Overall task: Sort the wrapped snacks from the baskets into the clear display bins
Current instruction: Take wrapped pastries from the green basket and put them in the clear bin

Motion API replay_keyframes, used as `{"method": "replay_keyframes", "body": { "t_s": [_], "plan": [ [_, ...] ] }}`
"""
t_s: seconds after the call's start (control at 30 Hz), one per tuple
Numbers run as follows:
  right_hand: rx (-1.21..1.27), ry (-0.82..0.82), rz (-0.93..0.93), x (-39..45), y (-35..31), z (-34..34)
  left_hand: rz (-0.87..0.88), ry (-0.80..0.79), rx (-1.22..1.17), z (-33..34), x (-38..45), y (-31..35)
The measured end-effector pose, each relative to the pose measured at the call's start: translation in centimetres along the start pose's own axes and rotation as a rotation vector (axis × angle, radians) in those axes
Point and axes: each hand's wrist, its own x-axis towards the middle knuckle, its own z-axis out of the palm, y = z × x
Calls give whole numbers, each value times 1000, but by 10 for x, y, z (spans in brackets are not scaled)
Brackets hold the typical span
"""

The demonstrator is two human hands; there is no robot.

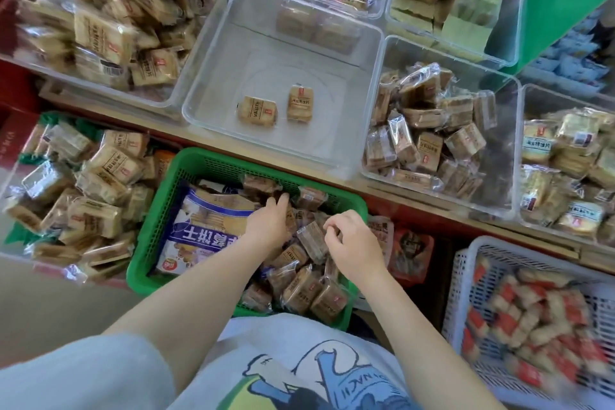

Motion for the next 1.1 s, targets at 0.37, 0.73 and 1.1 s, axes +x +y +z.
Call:
{"method": "replay_keyframes", "body": {
  "t_s": [0.37,0.73,1.1],
  "plan": [
    [9,-54,103,1,0,-3,1,147,-261,-35,-15,-11],
    [510,13,48,-12,-32,-72,295,156,-1008,-126,-88,46],
    [-16,678,339,16,67,-153,397,430,52,-86,-49,97]
  ]
}}
